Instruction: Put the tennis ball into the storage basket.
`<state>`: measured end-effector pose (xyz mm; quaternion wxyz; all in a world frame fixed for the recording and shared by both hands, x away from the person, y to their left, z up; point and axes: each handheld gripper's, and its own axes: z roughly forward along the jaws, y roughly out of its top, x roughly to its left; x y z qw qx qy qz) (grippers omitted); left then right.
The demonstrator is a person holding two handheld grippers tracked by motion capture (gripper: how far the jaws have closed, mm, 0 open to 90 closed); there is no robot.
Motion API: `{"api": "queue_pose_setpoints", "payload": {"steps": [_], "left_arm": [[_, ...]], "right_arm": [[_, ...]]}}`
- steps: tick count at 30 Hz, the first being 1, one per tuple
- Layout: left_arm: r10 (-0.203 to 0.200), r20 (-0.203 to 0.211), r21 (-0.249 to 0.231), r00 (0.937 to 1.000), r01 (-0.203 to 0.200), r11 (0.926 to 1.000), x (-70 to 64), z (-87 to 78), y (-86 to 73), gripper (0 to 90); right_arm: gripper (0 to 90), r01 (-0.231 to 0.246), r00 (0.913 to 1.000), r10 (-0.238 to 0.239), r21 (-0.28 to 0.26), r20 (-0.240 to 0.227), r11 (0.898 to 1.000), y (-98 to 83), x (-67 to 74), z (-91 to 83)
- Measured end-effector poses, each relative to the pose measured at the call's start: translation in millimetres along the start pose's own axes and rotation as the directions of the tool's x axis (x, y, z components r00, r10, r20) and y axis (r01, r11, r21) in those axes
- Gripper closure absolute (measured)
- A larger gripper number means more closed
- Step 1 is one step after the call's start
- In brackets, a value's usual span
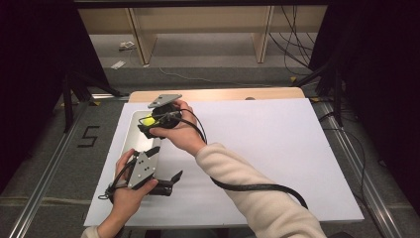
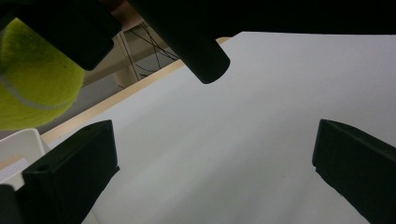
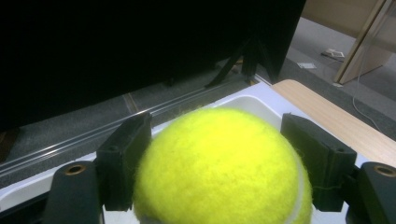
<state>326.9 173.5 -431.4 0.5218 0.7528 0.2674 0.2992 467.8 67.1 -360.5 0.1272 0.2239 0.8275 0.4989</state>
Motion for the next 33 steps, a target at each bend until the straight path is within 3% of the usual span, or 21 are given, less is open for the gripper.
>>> {"api": "queue_pose_setpoints", "payload": {"steps": [33], "left_arm": [[0.005, 0.004, 0.003, 1.0, -0.005, 1.0, -0.8, 0.4, 0.0, 0.0]], "right_arm": [[27.5, 0.024, 0.9995, -0.023, 0.042, -0.022, 0.999, -0.2, 5.9, 13.1]]}}
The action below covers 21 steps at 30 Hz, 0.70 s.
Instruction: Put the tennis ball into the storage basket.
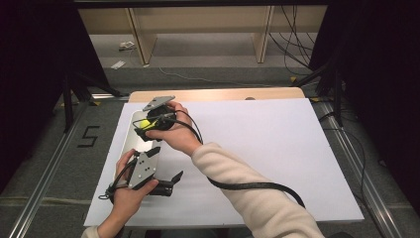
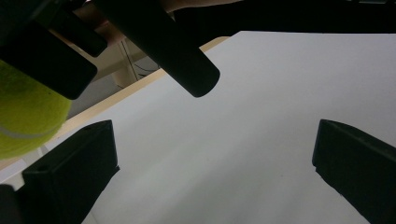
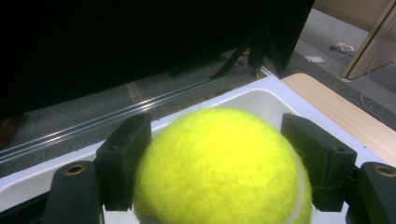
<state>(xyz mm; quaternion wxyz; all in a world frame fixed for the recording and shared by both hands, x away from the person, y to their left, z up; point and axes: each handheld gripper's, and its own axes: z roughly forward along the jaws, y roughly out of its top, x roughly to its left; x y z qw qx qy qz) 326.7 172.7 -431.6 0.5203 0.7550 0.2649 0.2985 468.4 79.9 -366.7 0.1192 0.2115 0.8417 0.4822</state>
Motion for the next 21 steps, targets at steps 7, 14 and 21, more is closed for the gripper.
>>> {"api": "queue_pose_setpoints", "payload": {"steps": [7, 14, 21], "left_arm": [[0.0, 0.0, 0.001, 1.0, 0.0, 1.0, 0.3, 0.0, -0.1, 0.0], [0.0, -0.001, 0.0, 1.0, 0.0, 1.0, -0.2, -0.1, 0.2, 0.0], [0.0, -0.001, -0.001, 1.0, 0.0, 1.0, -0.4, 0.0, 0.2, 0.0]], "right_arm": [[27.5, -0.003, 1.0, 0.003, 0.004, -0.001, 1.0, -0.4, -0.1, 2.3], [27.5, -0.002, 1.0, 0.002, 0.003, -0.003, 1.0, 1.2, -0.3, 2.5], [27.5, -0.003, 1.0, 0.003, 0.006, -0.002, 1.0, 1.5, -0.9, 4.4]]}}
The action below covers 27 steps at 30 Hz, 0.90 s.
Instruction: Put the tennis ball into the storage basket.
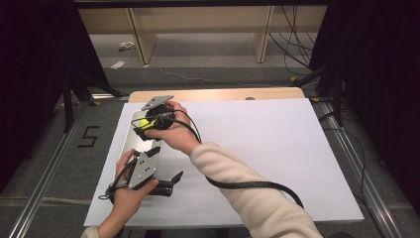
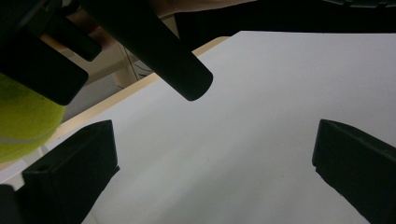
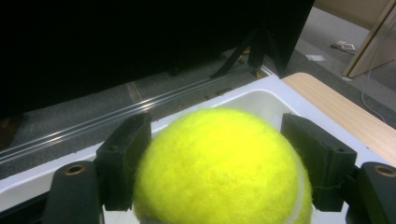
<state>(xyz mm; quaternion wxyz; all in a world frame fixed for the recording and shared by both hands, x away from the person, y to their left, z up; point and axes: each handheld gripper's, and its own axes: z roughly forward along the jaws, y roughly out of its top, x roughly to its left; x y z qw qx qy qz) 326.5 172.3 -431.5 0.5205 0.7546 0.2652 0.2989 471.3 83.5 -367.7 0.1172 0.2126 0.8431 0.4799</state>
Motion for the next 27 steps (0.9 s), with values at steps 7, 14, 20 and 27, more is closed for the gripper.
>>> {"api": "queue_pose_setpoints", "payload": {"steps": [7, 14, 20, 27], "left_arm": [[-0.001, 0.001, 0.0, 1.0, 0.001, 1.0, 0.0, -0.4, 0.2, 0.0], [-0.001, 0.0, 0.001, 1.0, 0.001, 1.0, 0.0, -0.5, 0.2, 0.0], [0.0, 0.0, 0.001, 1.0, 0.0, 1.0, 0.2, -0.4, 0.2, 0.0], [0.001, 0.0, 0.0, 1.0, -0.001, 1.0, 0.4, -0.5, 0.2, 0.0]], "right_arm": [[27.5, -0.004, 1.0, 0.004, 0.007, 0.001, 1.0, -1.5, 0.4, 3.4], [27.5, 0.0, 1.0, 0.0, 0.01, -0.003, 1.0, 0.6, 0.4, 4.6], [27.5, -0.001, 1.0, 0.001, 0.011, -0.001, 1.0, 0.8, 0.6, 6.6], [27.5, 0.001, 1.0, 0.0, 0.018, -0.006, 1.0, 1.9, 1.3, 9.0]]}}
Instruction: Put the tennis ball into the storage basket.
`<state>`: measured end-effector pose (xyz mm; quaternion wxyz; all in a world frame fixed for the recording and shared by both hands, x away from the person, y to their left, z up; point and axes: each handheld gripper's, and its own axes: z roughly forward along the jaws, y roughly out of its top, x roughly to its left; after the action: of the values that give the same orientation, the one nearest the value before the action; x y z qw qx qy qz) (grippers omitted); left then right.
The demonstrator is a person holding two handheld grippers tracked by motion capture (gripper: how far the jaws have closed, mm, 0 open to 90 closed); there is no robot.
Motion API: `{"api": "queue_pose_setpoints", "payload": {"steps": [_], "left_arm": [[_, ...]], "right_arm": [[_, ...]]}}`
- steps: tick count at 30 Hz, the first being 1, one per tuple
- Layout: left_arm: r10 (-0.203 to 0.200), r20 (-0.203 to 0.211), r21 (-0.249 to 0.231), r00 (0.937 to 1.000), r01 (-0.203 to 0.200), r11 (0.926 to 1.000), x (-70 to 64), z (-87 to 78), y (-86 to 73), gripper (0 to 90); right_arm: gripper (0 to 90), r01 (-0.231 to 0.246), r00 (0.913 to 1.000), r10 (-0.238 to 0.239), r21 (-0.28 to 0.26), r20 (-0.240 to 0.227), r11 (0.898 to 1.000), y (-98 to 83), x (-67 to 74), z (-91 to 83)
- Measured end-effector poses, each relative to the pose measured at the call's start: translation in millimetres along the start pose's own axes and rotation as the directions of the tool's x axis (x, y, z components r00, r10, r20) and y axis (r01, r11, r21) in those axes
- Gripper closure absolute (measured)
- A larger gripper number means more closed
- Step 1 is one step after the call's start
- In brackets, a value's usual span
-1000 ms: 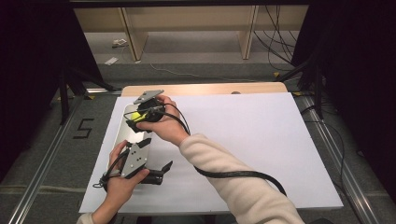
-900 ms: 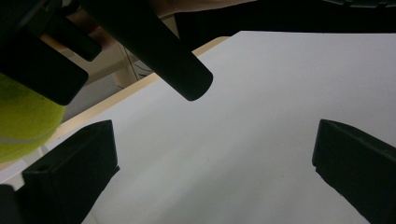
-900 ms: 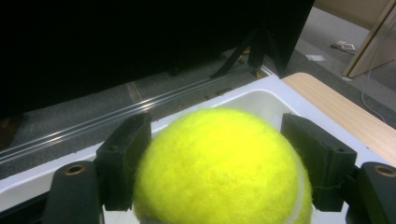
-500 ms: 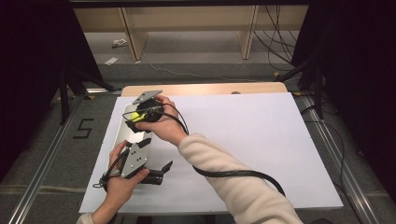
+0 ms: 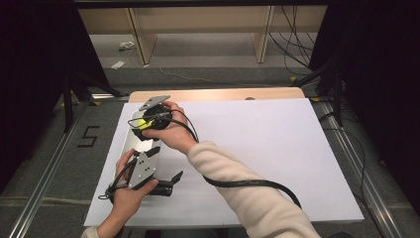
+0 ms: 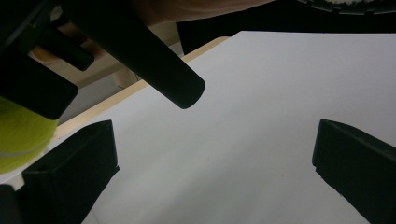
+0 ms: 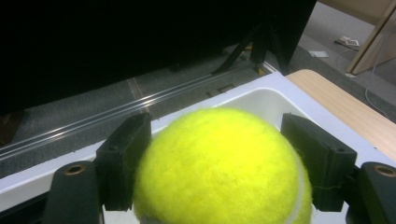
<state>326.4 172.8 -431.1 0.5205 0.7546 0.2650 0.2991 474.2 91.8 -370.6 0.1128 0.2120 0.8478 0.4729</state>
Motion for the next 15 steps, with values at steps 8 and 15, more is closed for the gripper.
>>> {"api": "queue_pose_setpoints", "payload": {"steps": [8, 15], "left_arm": [[0.0, -0.001, 0.001, 1.0, 0.0, 1.0, 0.4, -0.1, -0.1, 0.0], [0.002, 0.0, 0.003, 1.0, -0.002, 1.0, 0.3, -0.1, -0.1, 0.0]], "right_arm": [[27.5, 0.004, 1.0, -0.004, 0.002, -0.004, 1.0, 1.3, 0.8, 2.2], [27.5, 0.003, 1.0, -0.003, 0.008, -0.009, 1.0, 2.4, 1.7, 4.5]]}}
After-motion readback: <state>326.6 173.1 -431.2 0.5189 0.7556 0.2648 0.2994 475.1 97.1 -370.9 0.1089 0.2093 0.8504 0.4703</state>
